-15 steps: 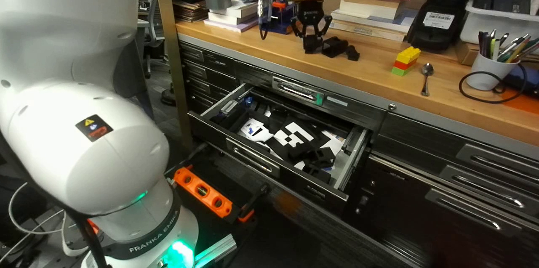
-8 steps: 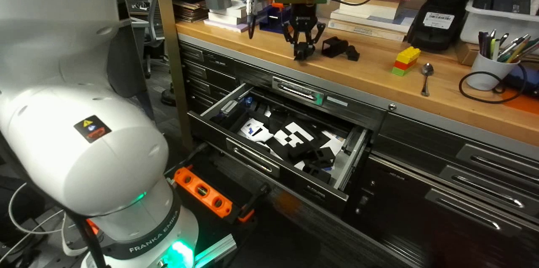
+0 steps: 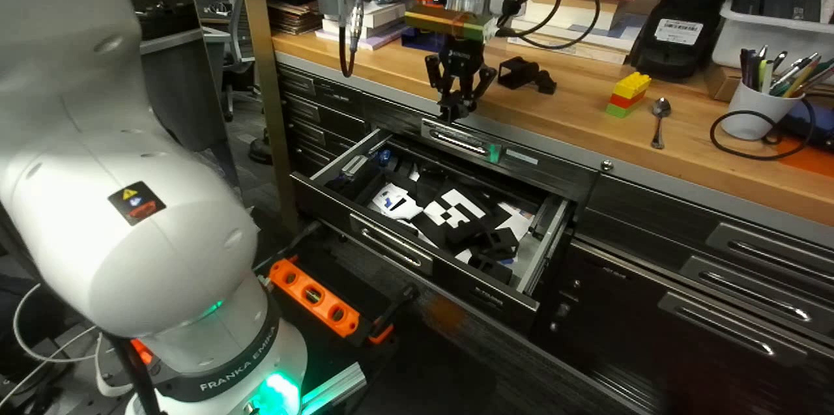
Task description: Put the black objects in the open drawer then close the drawer
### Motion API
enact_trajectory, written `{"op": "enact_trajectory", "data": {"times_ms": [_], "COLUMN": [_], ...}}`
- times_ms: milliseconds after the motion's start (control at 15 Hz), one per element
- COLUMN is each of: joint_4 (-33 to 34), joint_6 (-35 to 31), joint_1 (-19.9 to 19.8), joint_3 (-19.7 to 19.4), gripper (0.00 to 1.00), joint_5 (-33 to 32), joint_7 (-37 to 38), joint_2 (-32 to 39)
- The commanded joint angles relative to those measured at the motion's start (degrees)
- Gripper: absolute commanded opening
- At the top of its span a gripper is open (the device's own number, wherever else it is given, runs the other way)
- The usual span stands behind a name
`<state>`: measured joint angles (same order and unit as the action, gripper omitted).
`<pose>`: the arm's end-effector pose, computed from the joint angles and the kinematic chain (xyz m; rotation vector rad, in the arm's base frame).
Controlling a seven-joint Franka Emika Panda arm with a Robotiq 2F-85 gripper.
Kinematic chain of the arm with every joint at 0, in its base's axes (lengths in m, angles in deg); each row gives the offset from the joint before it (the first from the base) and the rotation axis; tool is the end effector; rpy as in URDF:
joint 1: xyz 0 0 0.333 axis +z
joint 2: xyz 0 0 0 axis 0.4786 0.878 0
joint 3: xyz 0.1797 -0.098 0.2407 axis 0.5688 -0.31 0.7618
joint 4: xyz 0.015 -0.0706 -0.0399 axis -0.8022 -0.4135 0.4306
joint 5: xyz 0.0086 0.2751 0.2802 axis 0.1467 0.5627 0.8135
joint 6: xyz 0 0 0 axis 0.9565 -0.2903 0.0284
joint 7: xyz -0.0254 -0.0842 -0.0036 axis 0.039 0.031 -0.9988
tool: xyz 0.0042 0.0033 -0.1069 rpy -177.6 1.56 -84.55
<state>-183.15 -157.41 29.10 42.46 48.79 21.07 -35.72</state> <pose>0.5235 0.0103 0.3383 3.1032 0.0953 -0.2769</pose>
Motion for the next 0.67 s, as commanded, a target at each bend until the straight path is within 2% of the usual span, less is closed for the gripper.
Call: {"op": "enact_trajectory", "data": {"times_ms": [0, 200, 333, 600], "joint_4": [-6.87, -8.4, -9.16, -9.94], "joint_6": [-10.31, -16.63, -19.28, -20.57], "joint_1": [-1.8, -3.05, -3.54, -3.52], "joint_3": [-1.47, -2.55, -3.05, -4.18], "gripper": [0.26, 0.26, 0.26, 0.26], "joint_5": [6.83, 11.1, 11.63, 7.93], "joint_7": [0.09, -1.28, -0.31, 4.56], "joint_2": [-2.37, 0.22, 1.75, 4.54]}}
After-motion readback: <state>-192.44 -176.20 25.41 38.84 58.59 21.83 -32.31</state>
